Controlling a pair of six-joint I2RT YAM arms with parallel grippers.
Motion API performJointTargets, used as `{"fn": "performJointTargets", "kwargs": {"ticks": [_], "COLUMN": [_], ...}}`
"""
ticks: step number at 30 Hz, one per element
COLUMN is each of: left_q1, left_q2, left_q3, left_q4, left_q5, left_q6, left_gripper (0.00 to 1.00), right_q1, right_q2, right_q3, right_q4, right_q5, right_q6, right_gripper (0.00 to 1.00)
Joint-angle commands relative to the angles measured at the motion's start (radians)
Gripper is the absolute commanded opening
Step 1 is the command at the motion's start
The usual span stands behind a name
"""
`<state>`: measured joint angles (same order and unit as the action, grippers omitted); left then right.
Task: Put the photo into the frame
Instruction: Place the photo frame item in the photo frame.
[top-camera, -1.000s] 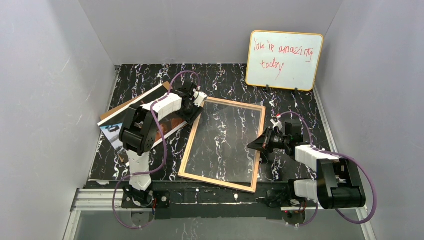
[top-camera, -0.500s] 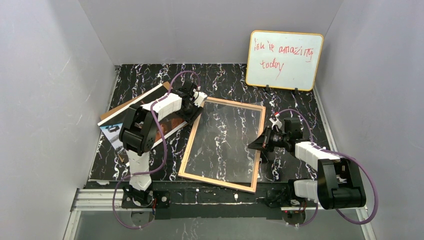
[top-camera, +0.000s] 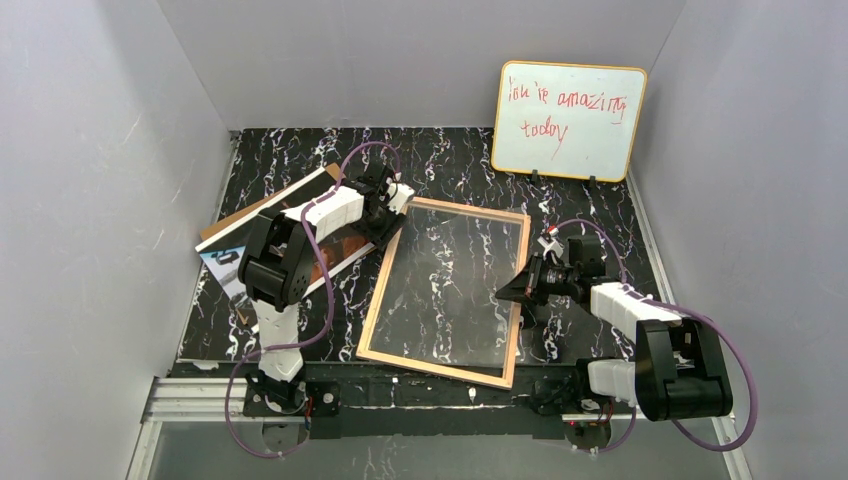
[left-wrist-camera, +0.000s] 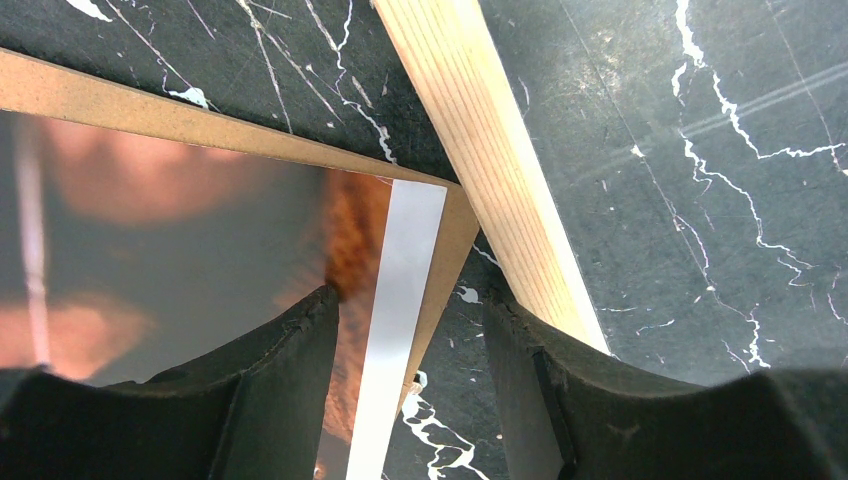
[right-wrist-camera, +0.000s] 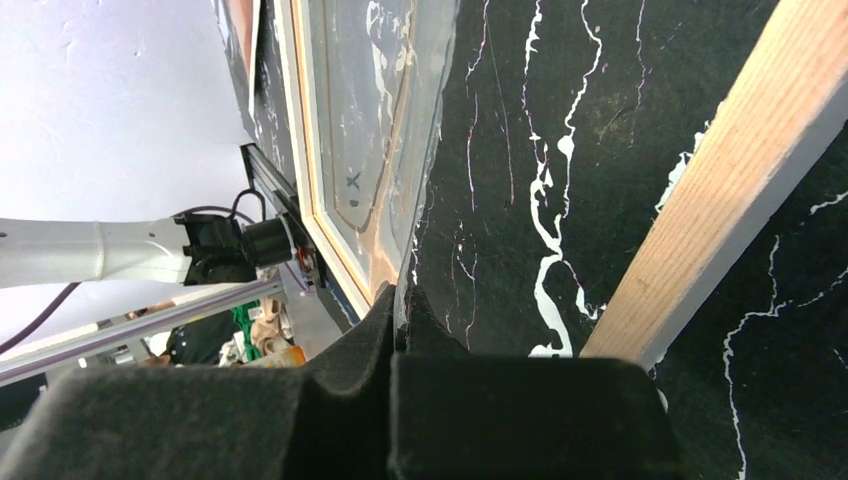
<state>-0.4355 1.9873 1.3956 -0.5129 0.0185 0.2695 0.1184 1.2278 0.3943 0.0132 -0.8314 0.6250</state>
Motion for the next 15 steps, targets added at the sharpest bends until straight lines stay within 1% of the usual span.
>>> {"fn": "performJointTargets", "kwargs": {"ticks": [1,15], "left_q1": [-0.016,-0.016], "left_q2": [0.092,0.091], "left_q3": [-0.073,-0.079], "left_q4": [-0.062,-0.045], "left_q5": [0.062,0.076], "left_q6": [-0.004,-0.001], "left_gripper": [0.52,0.52], "right_q1": [0.013,0.043], "right_q2": [0.01,-0.008], "right_q3": [0.058,0.09], "right_q4": [-0.045,-0.204], "right_q5": [-0.03,0.026], "right_q6": [-0.011,-0.084], "right_gripper": [0.01,0.01]}}
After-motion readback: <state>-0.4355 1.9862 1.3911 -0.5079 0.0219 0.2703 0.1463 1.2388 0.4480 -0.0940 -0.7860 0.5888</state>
